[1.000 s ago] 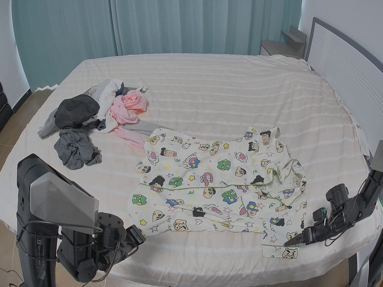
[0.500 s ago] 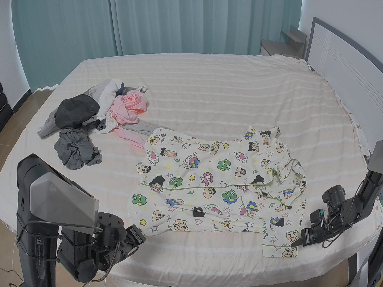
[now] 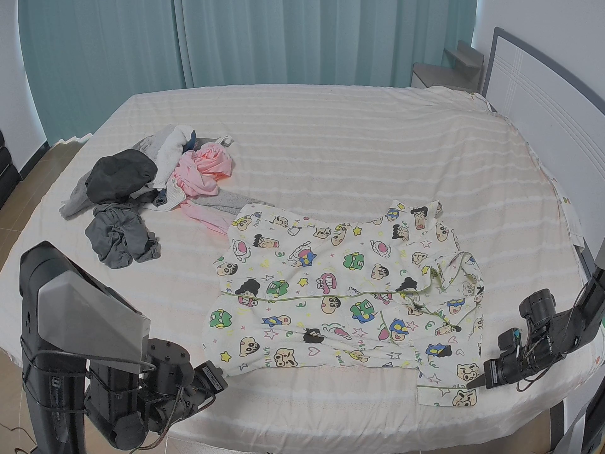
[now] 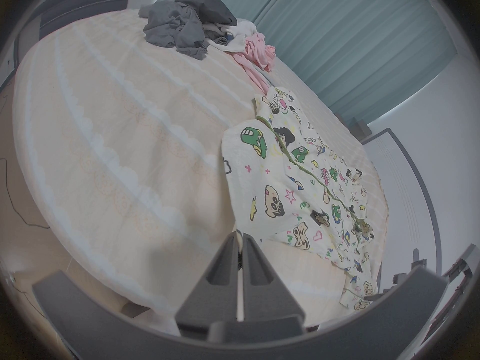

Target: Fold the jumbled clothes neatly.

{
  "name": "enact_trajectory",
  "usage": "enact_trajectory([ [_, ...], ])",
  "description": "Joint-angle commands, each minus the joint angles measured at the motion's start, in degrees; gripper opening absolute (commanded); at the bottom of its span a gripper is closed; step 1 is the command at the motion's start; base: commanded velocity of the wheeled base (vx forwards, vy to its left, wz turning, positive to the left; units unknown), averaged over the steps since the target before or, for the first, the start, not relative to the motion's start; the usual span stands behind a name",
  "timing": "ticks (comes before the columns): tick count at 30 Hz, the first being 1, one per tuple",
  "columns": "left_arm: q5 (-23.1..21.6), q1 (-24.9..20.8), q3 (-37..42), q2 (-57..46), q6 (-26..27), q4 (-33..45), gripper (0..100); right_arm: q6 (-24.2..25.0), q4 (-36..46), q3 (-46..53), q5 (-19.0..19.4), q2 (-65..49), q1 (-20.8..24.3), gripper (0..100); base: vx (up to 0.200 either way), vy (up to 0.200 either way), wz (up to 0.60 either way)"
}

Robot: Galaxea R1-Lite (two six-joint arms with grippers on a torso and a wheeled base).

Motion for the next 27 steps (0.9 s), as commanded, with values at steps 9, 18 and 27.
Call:
enact_trajectory([
  [9,-1.90,0.40,3.69,-3.65,1.21,-1.02,0,-2.04,4.89,0.26,0.04,-4.56,-1.32,0,0.000,0.000,0.00],
  [18,-2.34,1.01,5.63,-4.62,3.94,-1.02,0,-3.71,9.37,0.09,0.04,-7.20,-1.67,0,0.000,0.000,0.00],
  [27,-3.48,0.66,5.63,-5.32,4.11,-0.67,0,-5.56,13.76,-0.44,-0.05,-9.31,-1.85,0,0.000,0.000,0.00],
])
